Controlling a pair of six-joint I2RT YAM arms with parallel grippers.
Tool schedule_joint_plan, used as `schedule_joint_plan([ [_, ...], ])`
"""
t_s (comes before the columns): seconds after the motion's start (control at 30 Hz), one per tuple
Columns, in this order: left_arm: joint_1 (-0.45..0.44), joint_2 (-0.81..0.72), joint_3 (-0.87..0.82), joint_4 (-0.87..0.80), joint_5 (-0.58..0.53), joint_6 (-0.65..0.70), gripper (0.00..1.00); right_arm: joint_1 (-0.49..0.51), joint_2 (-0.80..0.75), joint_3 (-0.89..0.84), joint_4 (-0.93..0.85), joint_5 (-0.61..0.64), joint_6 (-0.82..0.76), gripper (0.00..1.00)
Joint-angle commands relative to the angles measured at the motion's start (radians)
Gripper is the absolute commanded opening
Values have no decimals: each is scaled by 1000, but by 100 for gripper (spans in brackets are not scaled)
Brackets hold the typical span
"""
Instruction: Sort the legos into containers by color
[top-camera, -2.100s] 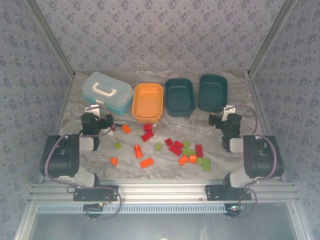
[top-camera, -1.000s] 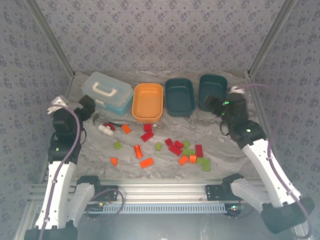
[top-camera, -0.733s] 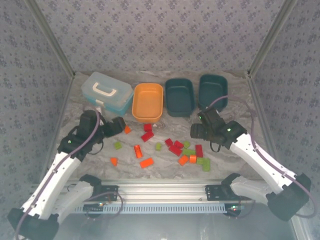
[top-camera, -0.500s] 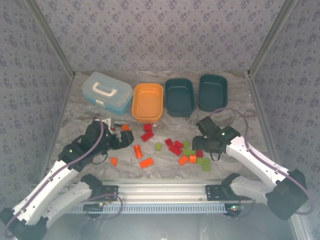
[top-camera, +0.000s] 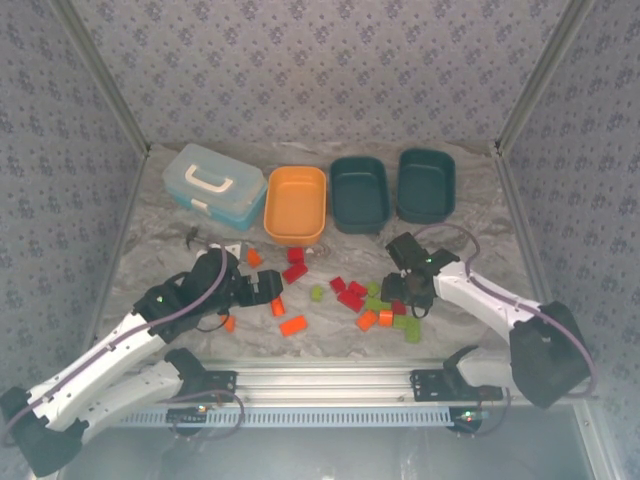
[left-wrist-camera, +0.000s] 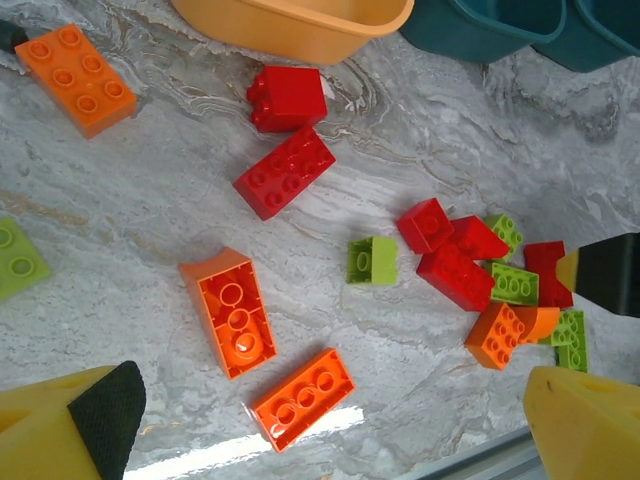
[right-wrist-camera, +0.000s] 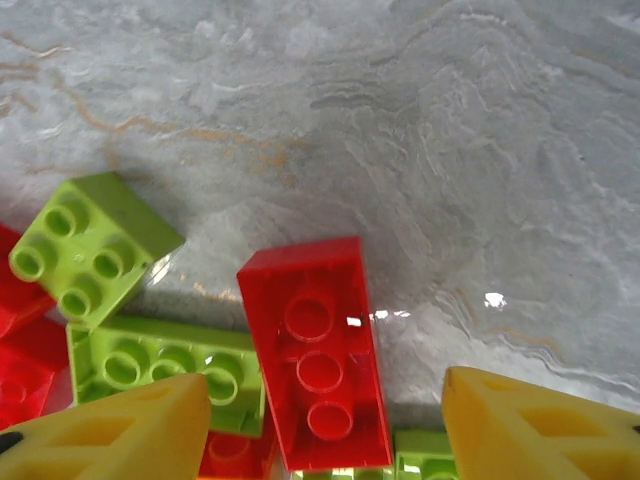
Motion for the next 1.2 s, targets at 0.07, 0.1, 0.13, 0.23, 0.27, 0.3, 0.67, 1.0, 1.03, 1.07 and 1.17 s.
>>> schedule_joint_plan([
  [0.07,-20,-7,24,17,-33,-27,99,-8,64,26,28,-4,-12,58],
  [0.1,-20,-8,25,14,-34,-28,99,-7,66,21,26,6,-12,58],
  [0.13,-19,-11,26,11,-36,-28,99,-7,66,13,25,19,-11,57],
  [0.23,-19,-15,30,10,-35,-28,99,-9,69,-11,33,38,-10,54],
  [0.27,-19,-15,32,10,-34,-29,99,-10,73,-18,41,43,-9,53],
  [0.3,-20,-15,33,11,-35,-30,99,-13,79,-22,47,43,-9,52],
  [0.67,-21,-37,25,57,4,-36,99,-19,123,-8,84,60,-10,42],
  [1.0,-21,-35,40,79,7,-47,99,2,-4,71,-33,161,3,28],
  [1.03,-22,-32,46,82,4,-49,99,-10,-20,96,-50,165,-6,27],
  [1.07,-22,-22,55,86,-2,-51,99,-27,-28,136,-67,166,-13,28],
  [1.17,-15,33,102,105,-11,-41,99,-112,7,268,-84,153,-85,28],
])
